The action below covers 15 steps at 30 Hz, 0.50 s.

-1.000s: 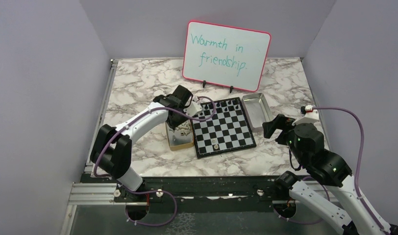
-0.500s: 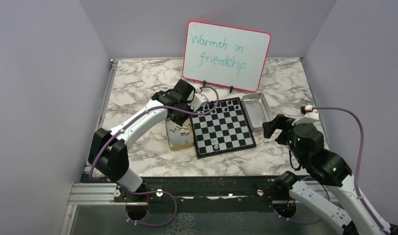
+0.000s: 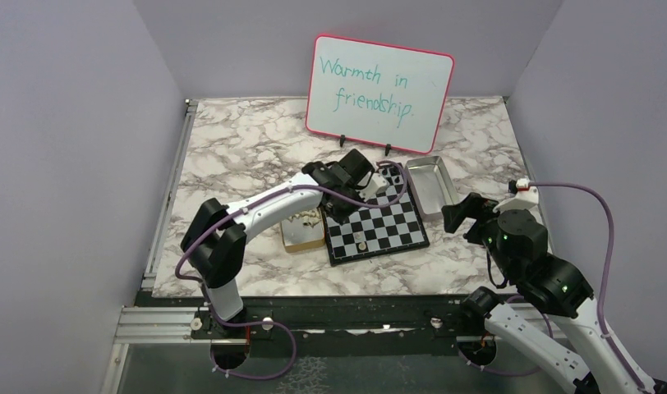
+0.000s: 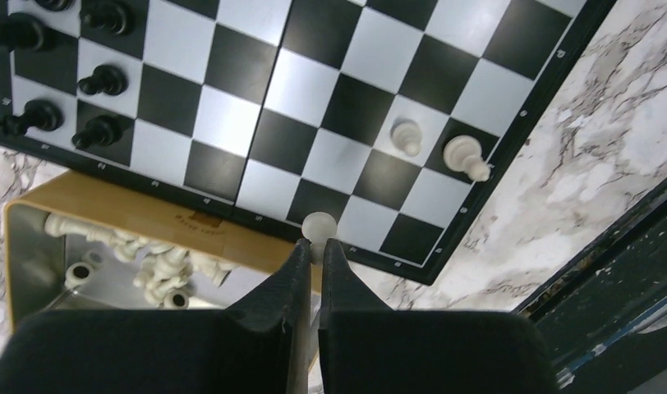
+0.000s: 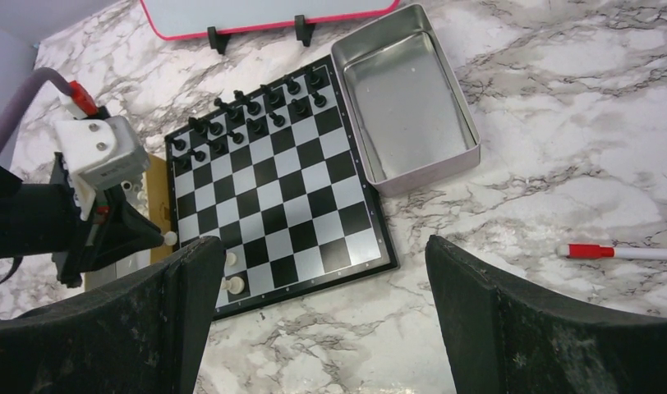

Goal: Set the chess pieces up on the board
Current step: Place the chess piece on the chessboard.

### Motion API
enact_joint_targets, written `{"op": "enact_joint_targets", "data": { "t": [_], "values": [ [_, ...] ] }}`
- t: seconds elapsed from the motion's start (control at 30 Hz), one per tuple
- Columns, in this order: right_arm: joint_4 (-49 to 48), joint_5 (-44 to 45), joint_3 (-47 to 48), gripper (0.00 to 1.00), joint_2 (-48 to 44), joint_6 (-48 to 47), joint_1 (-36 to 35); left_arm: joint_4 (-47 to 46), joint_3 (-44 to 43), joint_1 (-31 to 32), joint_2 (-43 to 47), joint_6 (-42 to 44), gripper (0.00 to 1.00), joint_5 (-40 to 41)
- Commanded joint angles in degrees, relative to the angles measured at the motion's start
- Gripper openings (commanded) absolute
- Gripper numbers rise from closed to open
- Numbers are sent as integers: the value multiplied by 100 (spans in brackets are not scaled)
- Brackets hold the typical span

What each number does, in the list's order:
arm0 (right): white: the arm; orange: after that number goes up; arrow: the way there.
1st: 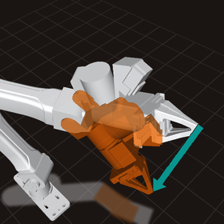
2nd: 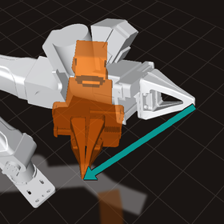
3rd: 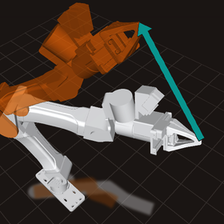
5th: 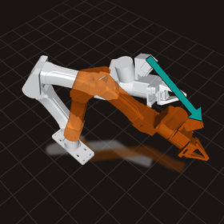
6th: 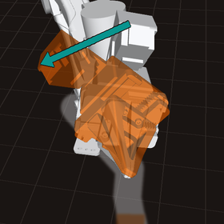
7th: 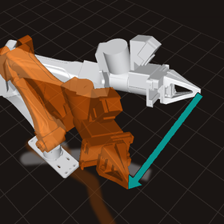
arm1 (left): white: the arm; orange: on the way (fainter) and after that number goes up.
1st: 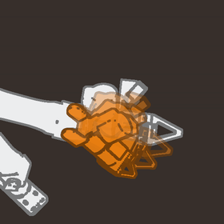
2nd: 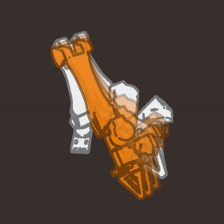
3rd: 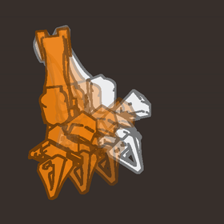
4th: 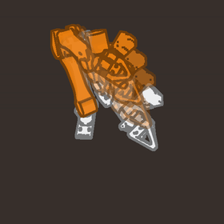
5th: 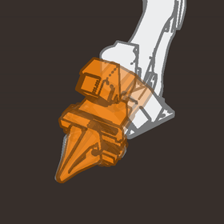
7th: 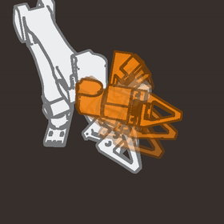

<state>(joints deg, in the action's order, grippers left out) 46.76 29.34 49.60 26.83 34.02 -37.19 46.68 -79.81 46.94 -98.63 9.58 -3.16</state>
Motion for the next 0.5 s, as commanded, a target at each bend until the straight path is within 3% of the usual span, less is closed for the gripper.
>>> {"op": "enact_joint_targets", "data": {
  "t": [0.0,0.13,0.47],
  "values": [
    [158,186,102,97,-81,52,-43,-325,-112,292,-176,-422,4,179],
    [193,237,88,96,-56,104,-48,-916,326,459,-17,-582,5,126],
    [210,151,127,96,-72,87,-45,-968,654,626,-227,-686,7,190]
  ]
}}
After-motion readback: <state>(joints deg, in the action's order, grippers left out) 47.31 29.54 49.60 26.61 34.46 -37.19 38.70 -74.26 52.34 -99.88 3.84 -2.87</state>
